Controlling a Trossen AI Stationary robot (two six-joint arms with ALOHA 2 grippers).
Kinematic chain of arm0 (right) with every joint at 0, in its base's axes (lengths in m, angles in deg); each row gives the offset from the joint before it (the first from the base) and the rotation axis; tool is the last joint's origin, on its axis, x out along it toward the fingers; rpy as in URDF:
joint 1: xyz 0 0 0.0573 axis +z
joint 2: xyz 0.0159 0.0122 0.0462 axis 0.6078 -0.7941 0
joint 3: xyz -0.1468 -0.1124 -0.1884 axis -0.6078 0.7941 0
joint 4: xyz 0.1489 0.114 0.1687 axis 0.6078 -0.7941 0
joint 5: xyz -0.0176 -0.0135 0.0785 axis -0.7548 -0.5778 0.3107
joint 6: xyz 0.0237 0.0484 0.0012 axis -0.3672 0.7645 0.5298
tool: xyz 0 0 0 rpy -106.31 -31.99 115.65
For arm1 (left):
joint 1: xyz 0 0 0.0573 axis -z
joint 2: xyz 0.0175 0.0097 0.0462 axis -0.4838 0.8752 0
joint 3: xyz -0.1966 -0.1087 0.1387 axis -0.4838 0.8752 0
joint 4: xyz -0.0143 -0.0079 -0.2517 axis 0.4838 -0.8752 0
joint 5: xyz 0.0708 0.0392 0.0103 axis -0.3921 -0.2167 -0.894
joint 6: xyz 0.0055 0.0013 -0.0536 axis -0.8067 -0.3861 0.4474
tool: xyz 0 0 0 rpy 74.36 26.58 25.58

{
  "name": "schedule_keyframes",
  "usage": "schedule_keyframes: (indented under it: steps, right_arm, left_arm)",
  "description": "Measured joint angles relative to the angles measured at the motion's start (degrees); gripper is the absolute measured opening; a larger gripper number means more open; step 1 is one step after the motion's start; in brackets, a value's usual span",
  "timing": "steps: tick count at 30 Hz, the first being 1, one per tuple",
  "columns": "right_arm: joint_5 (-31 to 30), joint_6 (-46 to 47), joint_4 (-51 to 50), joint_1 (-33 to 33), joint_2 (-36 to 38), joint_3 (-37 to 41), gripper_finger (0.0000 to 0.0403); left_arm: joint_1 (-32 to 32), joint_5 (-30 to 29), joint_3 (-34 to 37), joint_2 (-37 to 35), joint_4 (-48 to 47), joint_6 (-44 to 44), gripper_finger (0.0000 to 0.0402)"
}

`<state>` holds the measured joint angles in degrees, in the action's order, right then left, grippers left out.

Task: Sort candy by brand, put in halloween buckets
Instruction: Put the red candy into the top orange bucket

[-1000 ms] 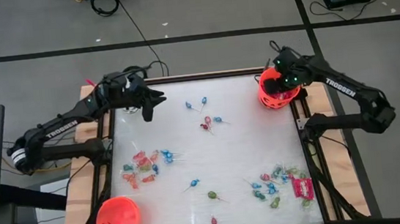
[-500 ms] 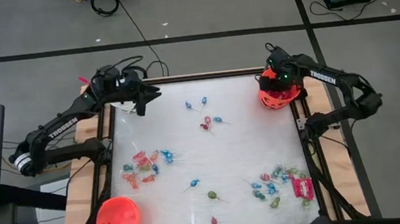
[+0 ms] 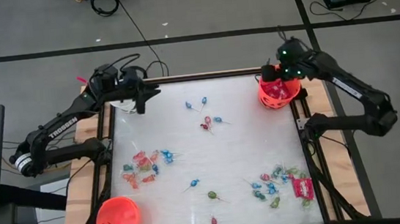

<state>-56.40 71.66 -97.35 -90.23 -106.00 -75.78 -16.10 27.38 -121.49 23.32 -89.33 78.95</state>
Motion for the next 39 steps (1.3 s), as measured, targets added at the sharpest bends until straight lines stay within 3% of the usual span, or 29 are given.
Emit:
schedule_keyframes:
  steps: [7, 14, 22, 32, 39]
  right_arm:
    - [6.4, -6.1, -4.7, 10.0, 3.0, -3.5, 0.0210]
    - [7.4, -6.5, -12.8, 26.3, 3.5, -3.5, 0.0209]
    - [5.5, 2.0, -14.9, 46.7, 3.4, -2.7, 0.0209]
    - [4.5, 17.2, -13.8, 70.8, 2.9, 5.8, 0.0209]
    - [6.9, 21.1, -13.3, 85.9, -3.2, 8.4, 0.0209]
  left_arm:
    - [0.1, -0.7, 0.0, 1.2, 4.5, 3.5, 0.0126]
    - [0.1, -3.0, 0.0, 0.8, 4.8, 9.4, 0.0126]
    - [3.1, -4.1, 0.0, 0.8, 4.8, 12.6, 0.0126]
    - [14.5, -16.3, 0.0, 0.0, 5.3, 14.4, 0.0126]
    - [20.0, -22.7, 0.0, 0.0, 5.1, 15.3, 0.0126]
